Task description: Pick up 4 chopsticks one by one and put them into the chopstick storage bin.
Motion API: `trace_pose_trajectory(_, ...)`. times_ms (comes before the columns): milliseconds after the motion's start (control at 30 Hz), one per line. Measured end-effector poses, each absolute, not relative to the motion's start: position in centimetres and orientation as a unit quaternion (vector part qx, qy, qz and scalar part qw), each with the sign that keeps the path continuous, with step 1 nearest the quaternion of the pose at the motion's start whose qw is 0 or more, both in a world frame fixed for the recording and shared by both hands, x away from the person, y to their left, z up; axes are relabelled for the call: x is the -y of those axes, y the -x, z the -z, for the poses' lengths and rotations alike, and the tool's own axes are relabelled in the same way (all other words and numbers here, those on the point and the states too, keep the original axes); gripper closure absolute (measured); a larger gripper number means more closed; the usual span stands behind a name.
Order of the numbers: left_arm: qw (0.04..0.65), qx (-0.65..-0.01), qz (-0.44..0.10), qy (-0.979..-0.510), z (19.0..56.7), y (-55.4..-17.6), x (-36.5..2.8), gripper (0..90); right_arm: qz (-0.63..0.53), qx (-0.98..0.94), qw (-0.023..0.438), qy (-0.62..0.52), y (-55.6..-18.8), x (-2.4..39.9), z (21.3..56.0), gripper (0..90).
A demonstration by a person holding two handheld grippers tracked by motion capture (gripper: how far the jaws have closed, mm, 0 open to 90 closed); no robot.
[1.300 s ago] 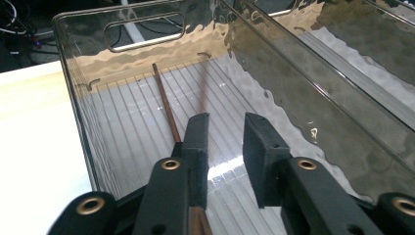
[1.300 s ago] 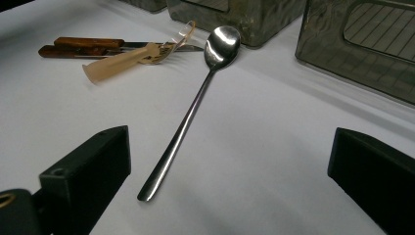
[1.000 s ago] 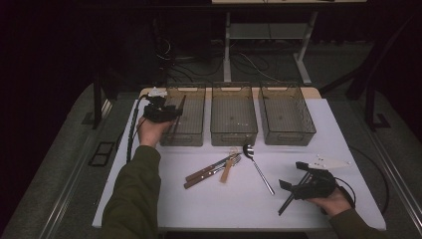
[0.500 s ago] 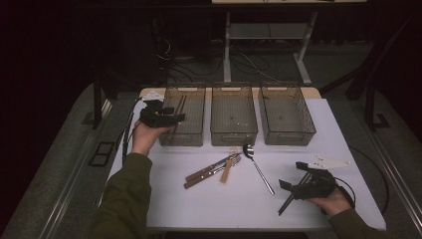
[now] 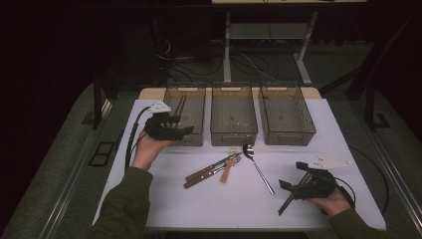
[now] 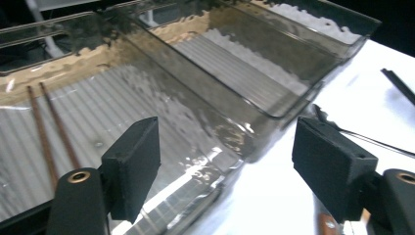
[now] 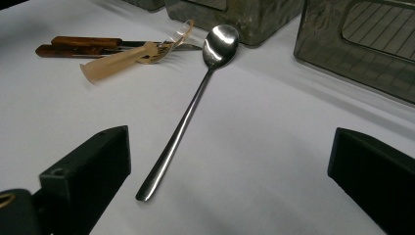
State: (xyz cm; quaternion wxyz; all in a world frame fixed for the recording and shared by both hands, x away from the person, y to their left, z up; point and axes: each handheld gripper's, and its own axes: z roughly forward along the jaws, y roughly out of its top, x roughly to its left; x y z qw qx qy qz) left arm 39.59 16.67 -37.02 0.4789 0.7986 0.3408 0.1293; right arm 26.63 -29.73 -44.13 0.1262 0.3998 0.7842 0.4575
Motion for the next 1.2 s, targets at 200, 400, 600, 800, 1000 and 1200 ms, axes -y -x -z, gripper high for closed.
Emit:
trace_pose_trajectory(200,0.48,-0.325,-0.124,-0.805,37.5,-37.9,-16.0,18.7,-0.458,-0.784,0.126,-0.4,-26.6,29.7,44.1,2.4)
trace_pose_trajectory(400,0.481,-0.307,-0.114,-0.813,38.0,-35.9,-15.8,13.8,-0.46,-0.783,0.127,-0.398,-26.6,29.8,44.1,2.4)
trace_pose_trajectory(600,0.482,-0.297,-0.117,-0.816,38.9,-34.1,-16.0,10.2,-0.461,-0.783,0.126,-0.398,-26.6,29.8,44.1,2.4)
trace_pose_trajectory(800,0.483,-0.297,-0.119,-0.815,39.8,-32.6,-16.4,3.9,-0.461,-0.783,0.126,-0.398,-26.6,29.8,44.0,2.4)
trace_pose_trajectory(1000,0.484,-0.292,-0.113,-0.817,40.8,-31.2,-16.6,0.0,-0.461,-0.783,0.126,-0.398,-26.5,29.8,44.0,2.4)
trace_pose_trajectory(1200,0.481,-0.289,-0.102,-0.821,41.8,-30.1,-16.5,0.0,-0.461,-0.783,0.126,-0.398,-26.5,29.8,44.0,2.4)
